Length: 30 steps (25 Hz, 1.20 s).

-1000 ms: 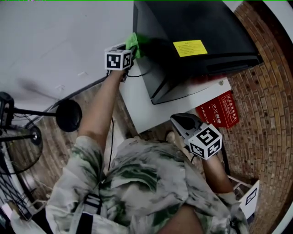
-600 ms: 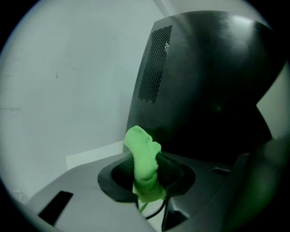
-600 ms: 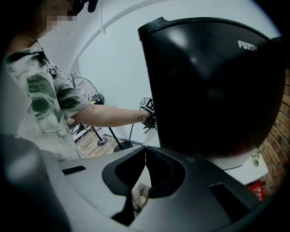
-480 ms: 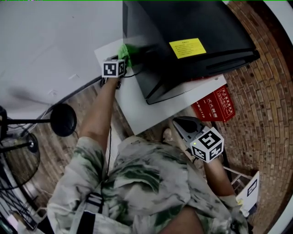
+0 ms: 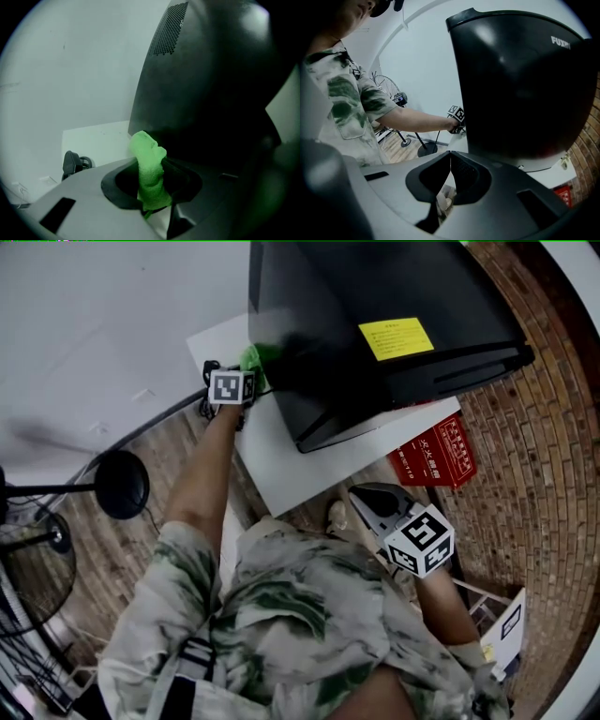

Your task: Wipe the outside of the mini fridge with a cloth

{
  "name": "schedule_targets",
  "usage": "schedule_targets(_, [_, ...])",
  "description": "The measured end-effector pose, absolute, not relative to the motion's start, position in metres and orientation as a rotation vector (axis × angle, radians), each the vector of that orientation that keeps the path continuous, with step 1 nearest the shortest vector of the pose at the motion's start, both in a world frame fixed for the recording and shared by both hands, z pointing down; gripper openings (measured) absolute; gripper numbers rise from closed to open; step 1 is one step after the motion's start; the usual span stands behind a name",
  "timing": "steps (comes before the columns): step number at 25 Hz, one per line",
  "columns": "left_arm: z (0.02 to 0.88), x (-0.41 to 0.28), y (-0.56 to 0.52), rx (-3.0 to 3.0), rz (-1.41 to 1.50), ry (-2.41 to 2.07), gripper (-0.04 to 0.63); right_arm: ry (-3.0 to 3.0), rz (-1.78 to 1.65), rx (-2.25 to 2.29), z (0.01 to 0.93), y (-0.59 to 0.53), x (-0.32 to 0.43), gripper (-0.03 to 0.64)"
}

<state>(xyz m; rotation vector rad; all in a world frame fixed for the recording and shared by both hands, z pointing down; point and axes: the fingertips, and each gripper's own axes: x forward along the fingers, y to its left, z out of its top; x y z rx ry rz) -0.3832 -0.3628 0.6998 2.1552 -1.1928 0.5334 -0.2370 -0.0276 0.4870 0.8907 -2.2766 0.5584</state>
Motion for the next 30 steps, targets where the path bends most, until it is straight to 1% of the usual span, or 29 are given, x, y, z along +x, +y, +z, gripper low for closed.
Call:
schedule_targets(5, [0.670,-0.392,-0.361,2.209,0.454,-1.220,0.121,-2.298,0.521,0.844,0.483,-0.028,-0.240,0.023])
schedule_targets(10, [0.614,-0.421,-0.352,2.241,0.381,-1.296,0.121,-2.360,0.462,0.753,0.471,-0.032,-0.250,0.023])
schedule_targets(14, [0.556,-0.439,-0.337,2.273,0.322,-1.368,0.121,-2.411,0.423,0.649,0.462,-0.033,-0.246,0.023])
schedule_targets(18, [0.478,-0.452,-0.316,2.321,0.288,-1.462,0.121,-2.466,0.363,0.483,0.457,-0.034,-0.239,0.023])
schedule_targets(24, [0.369,-0.440,-0.285,2.353,0.247,-1.572,0.121,-2.534,0.272,0.279,0.443,-0.034,-0.213,0.023])
schedule_targets(30, [0.271,-0.403,-0.256,2.383,0.269,-1.697,0.121,-2.586,0.214,0.125,0.433,-0.036,-0.166,0.023])
